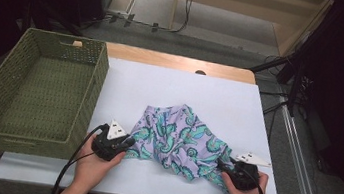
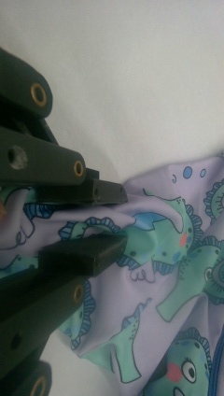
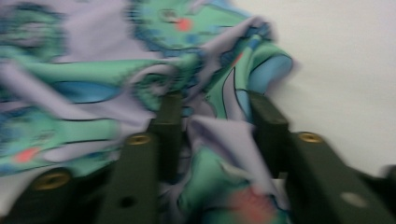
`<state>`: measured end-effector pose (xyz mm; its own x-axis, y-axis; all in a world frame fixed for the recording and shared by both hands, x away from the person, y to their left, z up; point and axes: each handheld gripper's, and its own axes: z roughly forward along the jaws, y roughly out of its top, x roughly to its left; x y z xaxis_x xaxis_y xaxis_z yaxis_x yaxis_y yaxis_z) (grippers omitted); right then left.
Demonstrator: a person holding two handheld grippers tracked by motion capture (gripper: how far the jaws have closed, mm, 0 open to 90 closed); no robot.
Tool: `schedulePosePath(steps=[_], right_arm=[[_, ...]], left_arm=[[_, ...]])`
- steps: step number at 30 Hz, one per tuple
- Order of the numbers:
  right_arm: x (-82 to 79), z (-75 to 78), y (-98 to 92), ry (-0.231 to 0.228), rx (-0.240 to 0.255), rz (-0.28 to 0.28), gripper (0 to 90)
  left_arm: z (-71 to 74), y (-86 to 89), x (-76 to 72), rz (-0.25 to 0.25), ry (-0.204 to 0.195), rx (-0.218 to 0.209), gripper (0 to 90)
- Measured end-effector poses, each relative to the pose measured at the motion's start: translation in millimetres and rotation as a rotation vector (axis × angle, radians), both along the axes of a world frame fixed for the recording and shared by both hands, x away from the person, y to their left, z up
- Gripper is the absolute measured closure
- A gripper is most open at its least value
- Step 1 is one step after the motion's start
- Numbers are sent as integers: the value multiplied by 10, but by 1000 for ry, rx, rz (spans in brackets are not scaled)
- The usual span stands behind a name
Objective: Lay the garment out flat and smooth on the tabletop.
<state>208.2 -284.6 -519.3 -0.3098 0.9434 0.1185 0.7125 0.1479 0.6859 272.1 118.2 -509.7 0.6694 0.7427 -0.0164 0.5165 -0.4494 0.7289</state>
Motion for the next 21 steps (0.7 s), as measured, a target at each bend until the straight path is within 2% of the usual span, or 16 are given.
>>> schedulePosePath(steps=[1,3,6,7,9,12,15,18,20,21], right_arm=[[-20,3,47,1,13,17,723],[-72,6,175,-19,3,40,775],[-117,19,417,-9,48,139,809],[-121,12,492,3,57,168,809],[-173,12,735,-15,54,212,806],[-217,30,979,-16,121,264,813],[-272,67,1246,-29,152,315,823],[-345,130,1544,-42,165,405,821],[-385,148,1662,-58,167,456,783],[-416,158,1701,-88,151,475,714]], left_arm=[[0,-1,0,1,-1,1,752],[-2,-4,2,1,-1,-1,767],[-3,-6,1,2,-4,0,777],[-3,-6,0,2,-5,2,778],[-3,-7,-3,1,-8,6,778],[-5,-7,0,4,-6,0,780],[-9,-8,-3,6,-9,-3,782],[-8,-8,-4,5,-9,-2,782],[-8,-7,-3,4,-9,-2,782],[-9,-7,-2,5,-9,-4,782]])
